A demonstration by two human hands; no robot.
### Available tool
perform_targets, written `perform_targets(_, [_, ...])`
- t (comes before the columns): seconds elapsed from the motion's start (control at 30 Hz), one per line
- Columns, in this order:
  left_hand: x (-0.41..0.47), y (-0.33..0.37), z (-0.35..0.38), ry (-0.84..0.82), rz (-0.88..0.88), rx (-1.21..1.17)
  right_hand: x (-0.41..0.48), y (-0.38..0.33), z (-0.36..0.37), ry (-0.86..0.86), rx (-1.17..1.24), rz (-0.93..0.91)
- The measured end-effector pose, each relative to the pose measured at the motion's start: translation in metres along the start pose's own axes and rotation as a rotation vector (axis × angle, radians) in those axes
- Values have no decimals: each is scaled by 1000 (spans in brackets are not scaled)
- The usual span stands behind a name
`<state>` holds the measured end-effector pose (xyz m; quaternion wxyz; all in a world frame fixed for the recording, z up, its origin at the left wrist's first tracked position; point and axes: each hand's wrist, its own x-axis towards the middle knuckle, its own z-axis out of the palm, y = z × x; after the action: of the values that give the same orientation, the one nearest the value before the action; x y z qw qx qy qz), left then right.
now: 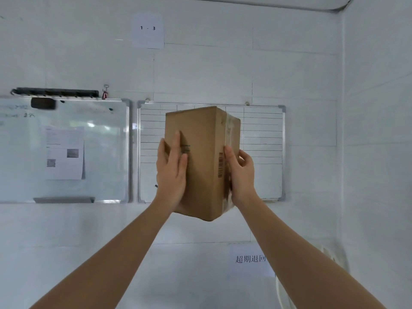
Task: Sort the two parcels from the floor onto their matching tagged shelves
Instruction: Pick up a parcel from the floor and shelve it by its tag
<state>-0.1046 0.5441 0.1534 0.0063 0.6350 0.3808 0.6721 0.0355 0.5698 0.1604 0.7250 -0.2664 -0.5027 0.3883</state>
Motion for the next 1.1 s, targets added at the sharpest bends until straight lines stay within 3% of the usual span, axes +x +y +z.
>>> perform_targets(0.13, [-10,9,21,-87,-192,80,-6,4,6,72,-25,-49])
perform_targets(0.27, [-16,7,30,-71,-177,14,-8,6,4,106,-130,-111])
perform_targets(0.43, [-14,3,15,-30,-227,-258,-11,-1,-4,13,-400,-211])
perform_targets(0.57, [-13,6,4,-11,-276,-326,-11,-2,-3,-78,-518,-308])
perform_targets(0.8, [-3,6,-14,-32,-302,-377,-16,4,-8,-370,-407,-294])
perform_targets(0.97, [-2,5,-14,-72,-322,-357,-20,16,-8,-274,-421,-368])
perform_targets(1.1, [-7,3,-8,16,-328,-279,-19,21,-4,-228,-407,-387])
